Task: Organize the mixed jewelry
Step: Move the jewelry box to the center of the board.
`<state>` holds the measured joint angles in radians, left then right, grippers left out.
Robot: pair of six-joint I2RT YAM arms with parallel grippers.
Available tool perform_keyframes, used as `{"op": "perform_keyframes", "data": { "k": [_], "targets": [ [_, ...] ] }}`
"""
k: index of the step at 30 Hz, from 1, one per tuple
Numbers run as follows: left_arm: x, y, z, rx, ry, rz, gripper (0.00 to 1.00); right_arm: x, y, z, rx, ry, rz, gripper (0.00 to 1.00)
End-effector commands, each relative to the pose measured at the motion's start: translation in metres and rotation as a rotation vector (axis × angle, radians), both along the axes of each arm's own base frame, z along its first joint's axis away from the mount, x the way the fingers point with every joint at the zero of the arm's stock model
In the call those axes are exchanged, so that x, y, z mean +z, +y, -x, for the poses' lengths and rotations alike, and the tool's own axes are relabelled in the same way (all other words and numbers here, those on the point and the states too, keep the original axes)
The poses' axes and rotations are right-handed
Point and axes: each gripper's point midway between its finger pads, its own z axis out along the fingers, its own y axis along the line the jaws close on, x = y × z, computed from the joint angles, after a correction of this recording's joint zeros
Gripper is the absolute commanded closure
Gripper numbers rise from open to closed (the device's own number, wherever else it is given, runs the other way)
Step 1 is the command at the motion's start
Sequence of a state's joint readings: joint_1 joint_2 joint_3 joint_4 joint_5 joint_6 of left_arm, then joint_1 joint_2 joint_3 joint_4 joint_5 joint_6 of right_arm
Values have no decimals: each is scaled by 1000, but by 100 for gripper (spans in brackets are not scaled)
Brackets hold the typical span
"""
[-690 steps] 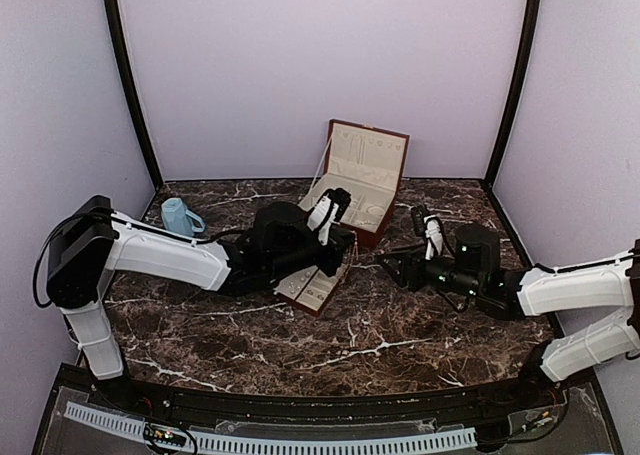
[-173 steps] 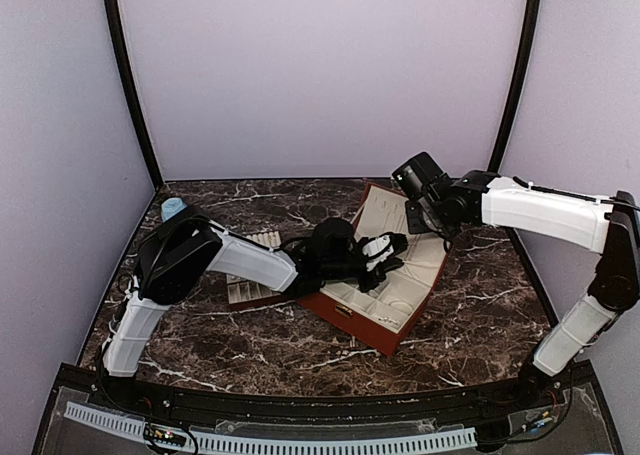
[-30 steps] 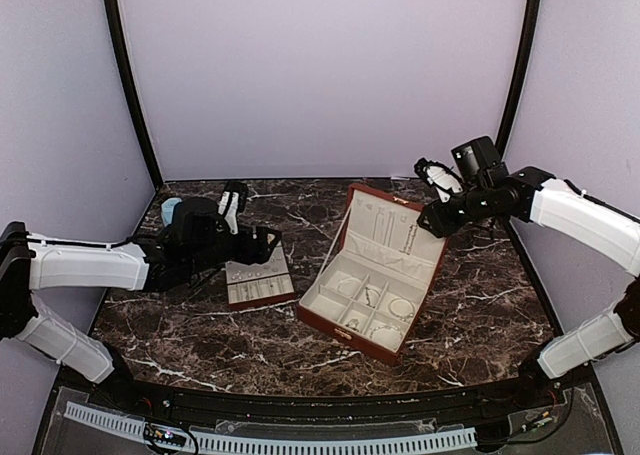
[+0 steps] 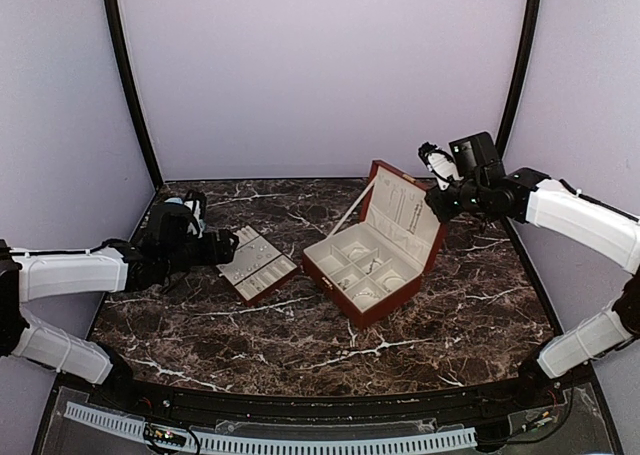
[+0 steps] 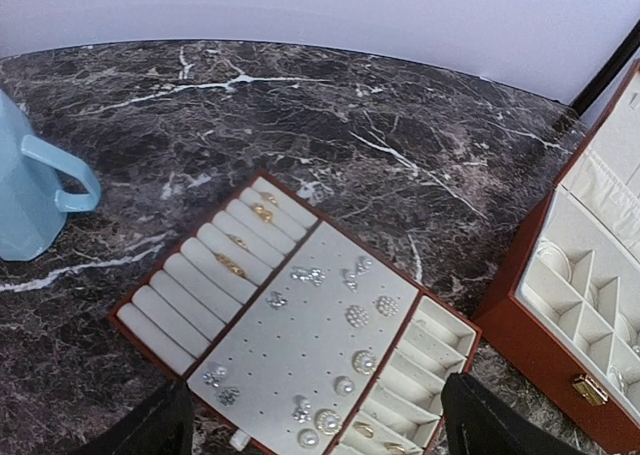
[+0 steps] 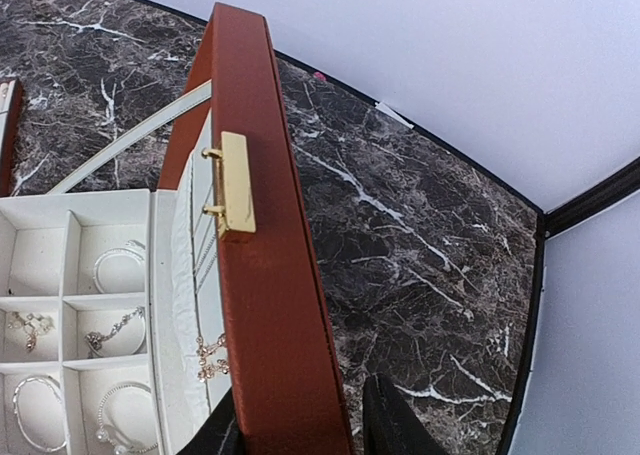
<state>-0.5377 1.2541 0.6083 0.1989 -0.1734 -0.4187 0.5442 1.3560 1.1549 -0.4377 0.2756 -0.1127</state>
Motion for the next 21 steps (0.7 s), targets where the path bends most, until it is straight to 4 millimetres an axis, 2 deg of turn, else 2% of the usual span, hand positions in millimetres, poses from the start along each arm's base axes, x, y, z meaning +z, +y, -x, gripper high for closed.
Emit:
{"op": "perform_keyframes", "data": {
  "k": [1,7,13,21],
  "targets": [
    [3,10,-6,-4,13,9,11,40,4,-30,-50,-200,-69,65],
    [6,13,-8,-7,7,21,11,41,17,-35,15,-256,-94,64],
    [7,16,-8,-15,-11,5,11,37,25,-34,63,-256,-106,59],
    [9,19,-11,-13,-13,-5,11,40,29,-17,124,-253,-141,38]
  ]
}}
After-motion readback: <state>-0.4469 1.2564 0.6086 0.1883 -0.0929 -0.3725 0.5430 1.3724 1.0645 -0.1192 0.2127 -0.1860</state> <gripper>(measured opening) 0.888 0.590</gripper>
